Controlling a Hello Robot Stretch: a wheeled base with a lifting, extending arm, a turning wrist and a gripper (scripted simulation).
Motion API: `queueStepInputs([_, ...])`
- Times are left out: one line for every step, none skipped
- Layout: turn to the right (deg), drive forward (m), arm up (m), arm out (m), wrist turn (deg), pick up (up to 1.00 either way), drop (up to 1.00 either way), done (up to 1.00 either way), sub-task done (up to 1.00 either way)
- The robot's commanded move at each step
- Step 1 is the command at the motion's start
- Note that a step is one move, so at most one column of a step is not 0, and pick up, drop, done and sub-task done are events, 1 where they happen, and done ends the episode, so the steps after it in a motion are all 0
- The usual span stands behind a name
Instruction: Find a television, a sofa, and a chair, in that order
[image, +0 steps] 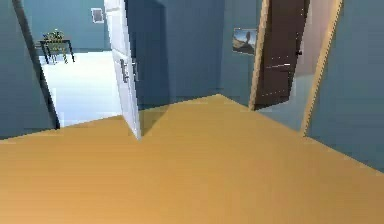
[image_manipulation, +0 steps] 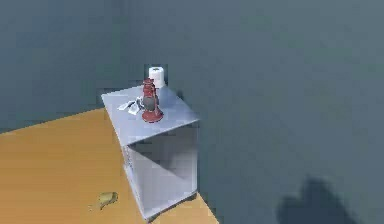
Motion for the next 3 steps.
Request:
queueStepInputs([24.0, 0.0, 0.0, 0.0, 0.0, 0.0, 0.0, 0.0, 0.0])
queueStepInputs([0.0, 1.0, 0.0, 0.0, 0.0, 0.0, 0.0, 0.0, 0.0])
queueStepInputs([3.0, 0.0, 0.0, 0.0, 0.0, 0.0, 0.0, 0.0, 0.0])
